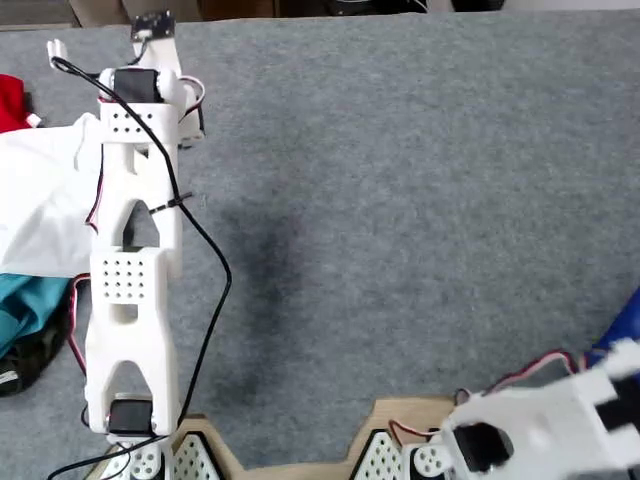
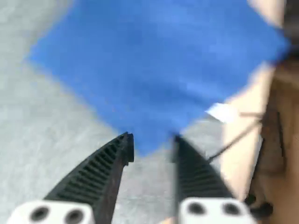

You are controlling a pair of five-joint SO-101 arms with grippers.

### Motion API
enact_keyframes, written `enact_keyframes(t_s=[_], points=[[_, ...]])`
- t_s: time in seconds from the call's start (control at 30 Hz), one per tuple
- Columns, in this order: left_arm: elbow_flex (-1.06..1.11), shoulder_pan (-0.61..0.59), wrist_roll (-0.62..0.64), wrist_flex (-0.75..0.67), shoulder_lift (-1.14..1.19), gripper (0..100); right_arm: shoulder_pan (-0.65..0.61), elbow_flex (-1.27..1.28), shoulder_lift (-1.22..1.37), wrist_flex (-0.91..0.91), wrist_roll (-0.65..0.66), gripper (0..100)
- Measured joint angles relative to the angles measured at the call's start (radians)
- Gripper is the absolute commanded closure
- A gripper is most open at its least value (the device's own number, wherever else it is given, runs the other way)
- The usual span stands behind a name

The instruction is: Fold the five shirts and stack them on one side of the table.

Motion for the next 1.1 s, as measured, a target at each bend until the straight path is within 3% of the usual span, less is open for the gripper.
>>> enact_keyframes(t_s=[0.13, 0.3, 0.4, 0.63, 0.87, 1.0, 1.1], points=[[0.035, -0.031, 0.0, 0.0, -0.028, 98, -0.299, -0.021, 0.0, 0.003, 0.008, 99.4], [0.163, -0.049, 0.0, 0.0, -0.226, 98, -0.654, -0.054, 0.0, 0.005, 0.192, 99.4], [0.353, -0.049, 0.0, 0.0, -0.399, 98, -0.766, -0.055, -0.002, 0.005, 0.304, 99.4], [0.977, -0.051, -0.005, -0.051, -0.902, 98, -0.81, -0.055, -0.044, 0.005, 0.476, 99.4], [1.726, -0.097, -0.025, -0.37, -1.481, 98, -0.835, 0.138, -0.107, -0.029, 0.499, 99.4], [2.176, -0.109, -0.054, -0.585, -1.8, 98, -0.833, 0.381, -0.222, -0.186, 0.546, 99.4], [2.41, -0.124, -0.052, -0.657, -1.981, 98, -0.833, 0.621, -0.351, -0.351, 0.592, 99.4]])
